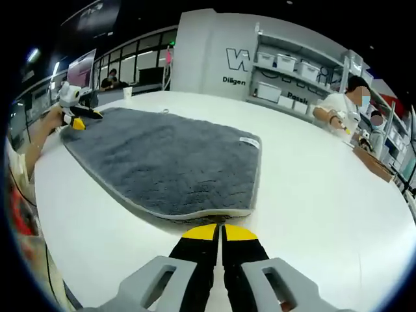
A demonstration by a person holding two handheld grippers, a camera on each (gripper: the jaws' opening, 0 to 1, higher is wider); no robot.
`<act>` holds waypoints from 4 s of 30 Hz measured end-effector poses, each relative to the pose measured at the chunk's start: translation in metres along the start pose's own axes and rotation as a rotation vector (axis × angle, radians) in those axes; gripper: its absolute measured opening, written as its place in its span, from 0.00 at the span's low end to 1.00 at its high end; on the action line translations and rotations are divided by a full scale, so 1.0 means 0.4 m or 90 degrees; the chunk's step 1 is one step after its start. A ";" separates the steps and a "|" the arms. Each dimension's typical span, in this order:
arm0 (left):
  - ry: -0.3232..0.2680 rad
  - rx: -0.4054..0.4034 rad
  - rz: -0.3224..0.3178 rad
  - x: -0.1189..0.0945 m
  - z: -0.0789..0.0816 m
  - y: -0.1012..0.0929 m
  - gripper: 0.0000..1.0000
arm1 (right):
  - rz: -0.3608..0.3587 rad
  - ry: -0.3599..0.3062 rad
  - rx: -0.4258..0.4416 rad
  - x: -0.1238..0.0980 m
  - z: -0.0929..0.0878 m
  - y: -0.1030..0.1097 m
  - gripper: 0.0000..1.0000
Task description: Open the folded towel by lifting each exposed corner and separating the folded layers until the towel lies flat within the target outline without major curled edges
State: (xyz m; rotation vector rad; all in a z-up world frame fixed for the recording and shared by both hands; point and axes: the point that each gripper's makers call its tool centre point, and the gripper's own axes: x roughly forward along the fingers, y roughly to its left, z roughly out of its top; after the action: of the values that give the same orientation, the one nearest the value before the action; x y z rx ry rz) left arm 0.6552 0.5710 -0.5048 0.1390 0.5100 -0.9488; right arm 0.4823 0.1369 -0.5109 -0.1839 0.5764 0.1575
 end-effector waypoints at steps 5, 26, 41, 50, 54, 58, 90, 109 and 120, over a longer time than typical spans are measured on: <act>0.000 0.002 0.002 -0.003 -0.001 -0.002 0.88 | -0.027 -0.025 -0.004 -0.038 0.035 -0.010 0.01; 0.005 0.006 -0.002 -0.007 -0.005 -0.011 0.87 | -0.006 0.039 0.010 0.025 -0.047 -0.008 0.15; -0.005 0.010 0.000 -0.024 0.009 -0.001 0.87 | -0.028 0.015 0.010 0.008 0.008 -0.024 0.29; -0.016 0.010 0.031 -0.045 0.017 0.034 0.88 | -0.003 -0.051 0.043 0.114 0.143 -0.033 0.33; -0.022 0.007 0.031 -0.046 0.018 0.032 0.88 | 0.017 -0.076 0.076 0.172 0.207 -0.033 0.34; -0.009 -0.005 0.031 -0.038 0.001 0.040 0.88 | 0.008 -0.074 0.083 0.244 0.271 -0.060 0.33; 0.000 -0.014 0.029 -0.035 -0.007 0.045 0.88 | 0.103 -0.039 0.029 0.625 0.332 -0.102 0.59; 0.005 -0.016 0.032 -0.035 -0.018 0.043 0.88 | 0.075 -0.056 0.058 0.586 0.396 -0.131 0.76; 0.008 -0.023 0.039 -0.039 -0.020 0.061 0.88 | 0.112 -0.066 0.050 0.435 0.453 0.004 0.99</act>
State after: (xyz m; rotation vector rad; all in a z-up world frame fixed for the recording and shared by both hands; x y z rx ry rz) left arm 0.6645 0.5994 -0.5070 0.1277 0.5316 -0.8783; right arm 0.7212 0.1945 -0.4584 -0.0485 0.4942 0.3132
